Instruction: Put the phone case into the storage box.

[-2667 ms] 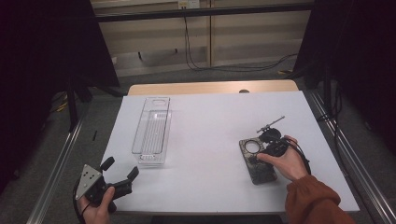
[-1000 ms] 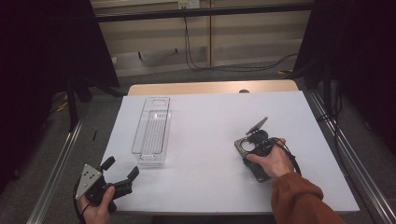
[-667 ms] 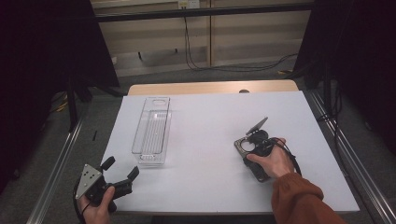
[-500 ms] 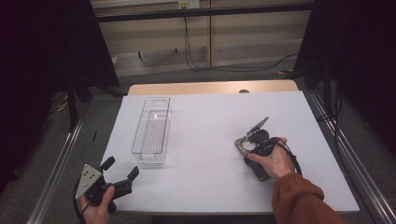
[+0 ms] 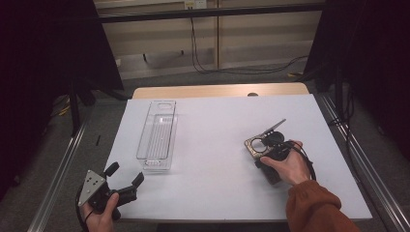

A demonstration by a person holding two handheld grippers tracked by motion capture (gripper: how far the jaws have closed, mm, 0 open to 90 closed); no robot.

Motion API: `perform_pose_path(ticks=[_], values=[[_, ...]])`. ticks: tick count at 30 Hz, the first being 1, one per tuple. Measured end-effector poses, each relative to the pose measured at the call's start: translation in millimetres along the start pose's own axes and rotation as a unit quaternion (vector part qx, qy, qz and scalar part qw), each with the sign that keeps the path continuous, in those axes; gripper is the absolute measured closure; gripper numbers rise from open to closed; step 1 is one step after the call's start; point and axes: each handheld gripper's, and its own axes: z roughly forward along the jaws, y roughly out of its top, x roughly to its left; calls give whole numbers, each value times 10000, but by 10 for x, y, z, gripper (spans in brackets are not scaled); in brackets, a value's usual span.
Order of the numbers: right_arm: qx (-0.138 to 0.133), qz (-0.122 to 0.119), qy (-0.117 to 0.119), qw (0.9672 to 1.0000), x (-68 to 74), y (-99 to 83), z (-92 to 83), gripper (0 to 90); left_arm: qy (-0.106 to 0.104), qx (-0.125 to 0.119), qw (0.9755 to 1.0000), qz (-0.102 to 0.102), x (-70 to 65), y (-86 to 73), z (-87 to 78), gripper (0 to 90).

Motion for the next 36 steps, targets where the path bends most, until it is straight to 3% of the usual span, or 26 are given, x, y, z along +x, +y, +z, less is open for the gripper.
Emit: perform_pose_path(ticks=[9, 10, 11, 22, 25, 28, 29, 30, 36], values=[[-578, -95, 205, 9981, -27, -29, -123, 120, 22, -28, 10000, -23, -1, -1, 2, 20], [-610, 2, 223, 9979, -13, -37, -139, 120, 18, -27, 10000, -23, -1, -1, 2, 20], [-707, -85, 254, 9971, -27, -44, -146, 120, 2, -9, 10000, -3, -1, -1, 1, 20], [-1496, -139, 392, 9879, -65, -149, -196, 120, 22, -31, 10000, -26, -2, -1, 3, 20], [-1734, -126, 442, 9838, -76, -189, -198, 120, -1, -9, 10000, -1, -3, -1, 0, 20], [-2037, -189, 487, 9776, -91, -218, -204, 121, 21, -37, 10000, -27, -3, -1, 3, 20], [-2037, -189, 487, 9776, -91, -218, -204, 121, 21, -37, 10000, -27, -3, -1, 3, 20], [-2212, -185, 489, 9738, -93, -233, -218, 120, 9, -29, 10000, -16, -2, -1, 2, 21], [-2713, -90, 574, 9608, -112, -289, -226, 121, 19, -39, 10000, -17, -2, -1, 0, 20]])
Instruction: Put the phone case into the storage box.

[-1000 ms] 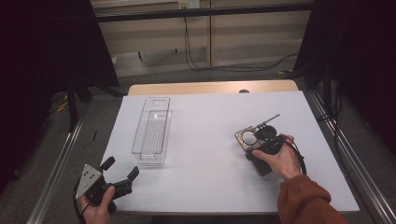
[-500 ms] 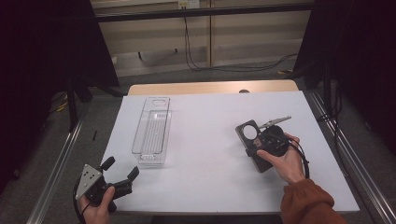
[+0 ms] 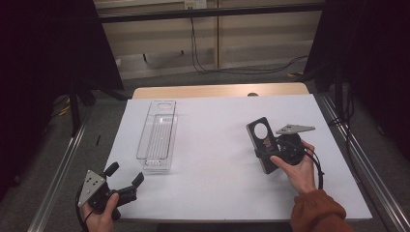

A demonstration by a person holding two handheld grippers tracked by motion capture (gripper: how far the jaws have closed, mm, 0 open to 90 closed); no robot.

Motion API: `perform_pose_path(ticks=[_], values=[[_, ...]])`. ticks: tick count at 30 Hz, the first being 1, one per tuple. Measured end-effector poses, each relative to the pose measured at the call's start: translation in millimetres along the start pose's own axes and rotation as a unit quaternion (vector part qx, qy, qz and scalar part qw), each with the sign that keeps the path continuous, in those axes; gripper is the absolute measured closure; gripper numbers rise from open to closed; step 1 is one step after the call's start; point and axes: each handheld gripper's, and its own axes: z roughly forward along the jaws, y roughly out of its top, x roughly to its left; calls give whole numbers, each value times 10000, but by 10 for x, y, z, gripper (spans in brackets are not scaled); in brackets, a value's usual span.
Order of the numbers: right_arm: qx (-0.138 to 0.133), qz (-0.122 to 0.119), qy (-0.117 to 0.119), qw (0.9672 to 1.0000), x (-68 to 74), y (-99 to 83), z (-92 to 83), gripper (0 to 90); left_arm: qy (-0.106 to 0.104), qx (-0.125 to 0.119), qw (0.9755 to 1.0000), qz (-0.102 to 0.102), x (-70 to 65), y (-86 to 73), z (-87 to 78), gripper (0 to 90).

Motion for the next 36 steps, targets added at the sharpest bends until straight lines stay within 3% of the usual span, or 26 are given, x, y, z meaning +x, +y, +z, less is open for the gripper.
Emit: perform_pose_path(ticks=[6, 10, 13, 15, 21, 26, 28, 30, 32, 34, 36], values=[[-397, 38, 138, 9991, -10, -49, -25, 121, -4, -17, 10000, -3, -1, 2, -2, 20], [-779, 120, 469, 9958, -27, -68, -51, 120, -43, -24, 10000, 5, 2, 4, -3, 20], [-888, 111, 571, 9944, -19, -72, -60, 121, -34, -47, 10000, -6, 5, 6, -6, 20], [-1034, 85, 835, 9911, -13, -78, -65, 120, -33, -24, 10000, -6, 6, 9, -6, 21], [-1297, 15, 1130, 9851, -3, -87, -78, 120, -130, -35, 9999, -8, -12, 23, 10, 25], [-1336, -128, 1421, 9807, 41, -88, -64, 120, -417, -34, 9991, 63, -22, 49, 39, 29], [-1347, -182, 1433, 9803, 49, -89, -59, 120, -519, 1, 9986, 111, -32, 57, 40, 29], [-1394, -298, 1557, 9775, 105, -88, -47, 120, -711, -23, 9972, 219, -73, 79, 65, 27], [-1399, -343, 1658, 9756, 136, -81, -42, 120, -740, -10, 9969, 263, -84, 87, 74, 26], [-1430, -419, 1716, 9738, 168, -76, -41, 119, -1006, -3, 9946, 243, -131, 128, 108, 23], [-1447, -419, 1783, 9724, 184, -75, -41, 119, -1036, -10, 9943, 266, -162, 142, 121, 19]])
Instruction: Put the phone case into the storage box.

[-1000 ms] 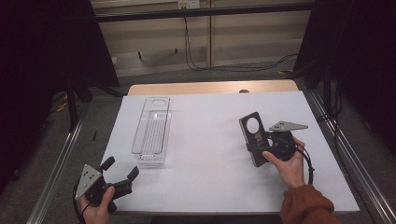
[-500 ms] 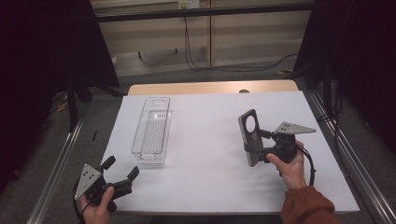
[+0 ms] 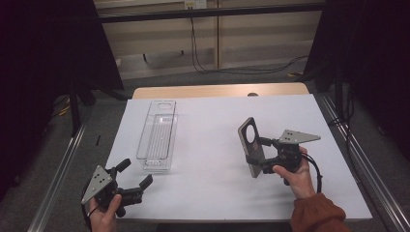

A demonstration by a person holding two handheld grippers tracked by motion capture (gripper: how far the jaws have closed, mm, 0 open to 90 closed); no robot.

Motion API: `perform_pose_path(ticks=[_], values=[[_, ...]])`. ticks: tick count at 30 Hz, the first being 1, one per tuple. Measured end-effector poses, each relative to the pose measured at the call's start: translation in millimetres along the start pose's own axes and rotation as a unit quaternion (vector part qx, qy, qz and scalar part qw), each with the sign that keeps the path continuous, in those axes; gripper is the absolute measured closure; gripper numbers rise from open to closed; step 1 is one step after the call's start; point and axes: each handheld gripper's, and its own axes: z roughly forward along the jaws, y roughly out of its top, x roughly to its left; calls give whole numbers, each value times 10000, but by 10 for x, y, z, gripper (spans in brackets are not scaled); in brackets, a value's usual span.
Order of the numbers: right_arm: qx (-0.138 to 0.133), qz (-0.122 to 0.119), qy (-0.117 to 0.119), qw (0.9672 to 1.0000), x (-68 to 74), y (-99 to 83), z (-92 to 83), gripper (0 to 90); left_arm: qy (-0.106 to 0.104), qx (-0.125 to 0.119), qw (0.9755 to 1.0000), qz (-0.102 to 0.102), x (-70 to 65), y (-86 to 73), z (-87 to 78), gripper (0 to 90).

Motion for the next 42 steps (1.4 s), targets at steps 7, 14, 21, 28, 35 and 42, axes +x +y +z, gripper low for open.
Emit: perform_pose_path(ticks=[7, 14, 21, 28, 35, 42], values=[[-77, -218, 365, 9991, 112, 5, 67, 120, -901, 51, 9958, 130, -198, 84, 205, 6], [-71, -312, 606, 9976, 193, 4, 133, 120, -1582, -21, 9866, 390, -341, 158, 359, 16], [-37, -346, 810, 9961, 222, 1, 166, 120, -1846, -33, 9820, 393, -451, 231, 580, 20], [-42, -412, 970, 9944, 275, 5, 210, 120, -2311, -169, 9712, 552, -602, 327, 784, 9], [-69, -510, 1079, 9928, 318, 24, 226, 120, -2544, -261, 9653, 525, -690, 417, 1029, 16], [-23, -604, 1251, 9903, 378, 35, 258, 119, -2900, -291, 9553, 488, -734, 467, 1228, 11]])
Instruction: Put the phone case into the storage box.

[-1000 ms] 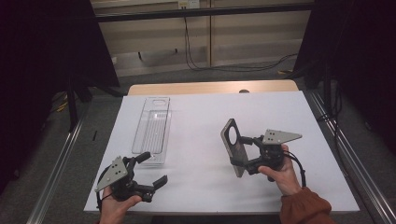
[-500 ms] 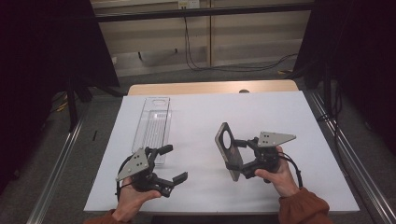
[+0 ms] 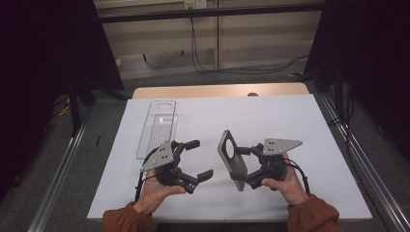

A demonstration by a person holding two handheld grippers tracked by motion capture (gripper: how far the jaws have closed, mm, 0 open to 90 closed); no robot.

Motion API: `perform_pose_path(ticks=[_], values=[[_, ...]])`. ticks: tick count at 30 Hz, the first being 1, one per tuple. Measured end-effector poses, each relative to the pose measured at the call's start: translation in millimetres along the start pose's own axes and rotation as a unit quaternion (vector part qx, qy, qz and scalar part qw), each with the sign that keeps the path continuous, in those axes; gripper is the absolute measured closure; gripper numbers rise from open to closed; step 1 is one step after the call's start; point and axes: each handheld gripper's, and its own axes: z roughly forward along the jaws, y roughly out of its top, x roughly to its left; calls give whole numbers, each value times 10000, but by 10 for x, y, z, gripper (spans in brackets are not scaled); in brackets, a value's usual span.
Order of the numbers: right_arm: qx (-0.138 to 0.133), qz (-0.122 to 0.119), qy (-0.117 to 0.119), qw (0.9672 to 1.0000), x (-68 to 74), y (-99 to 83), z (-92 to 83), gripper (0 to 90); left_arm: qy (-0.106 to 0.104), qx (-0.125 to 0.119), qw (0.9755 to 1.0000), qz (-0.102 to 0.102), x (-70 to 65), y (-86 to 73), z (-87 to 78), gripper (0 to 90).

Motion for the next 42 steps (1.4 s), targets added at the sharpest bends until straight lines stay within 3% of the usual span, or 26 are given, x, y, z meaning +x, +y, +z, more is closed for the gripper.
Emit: perform_pose_path(ticks=[1, 6, 9, 15, 23, 28, 34, 42], values=[[-23, -22, 61, 10000, 11, 12, 4, 119, 11, -121, 9999, 24, 9, 8, 40, 8], [-42, -52, 130, 9999, 24, 15, 12, 120, -102, -102, 9999, 56, 19, 14, 130, 6], [-26, -92, 197, 9998, 37, 15, 33, 120, -29, -79, 9998, 157, 24, 11, 171, 3], [-38, -78, 301, 9995, 40, 9, 55, 120, -203, -107, 9997, 132, 11, 19, 231, 4], [-30, -155, 358, 9992, 43, 20, 70, 120, -200, -23, 9996, 212, 36, 20, 297, 0], [-3, -216, 453, 9987, 51, 24, 86, 120, -189, -107, 9996, 170, 43, 11, 328, 0], [37, -251, 558, 9981, 61, 24, 125, 120, -383, -64, 9991, 177, 83, -6, 372, 0], [79, -292, 589, 9978, 68, 28, 145, 120, -492, -82, 9987, 129, 90, -22, 396, 0]])
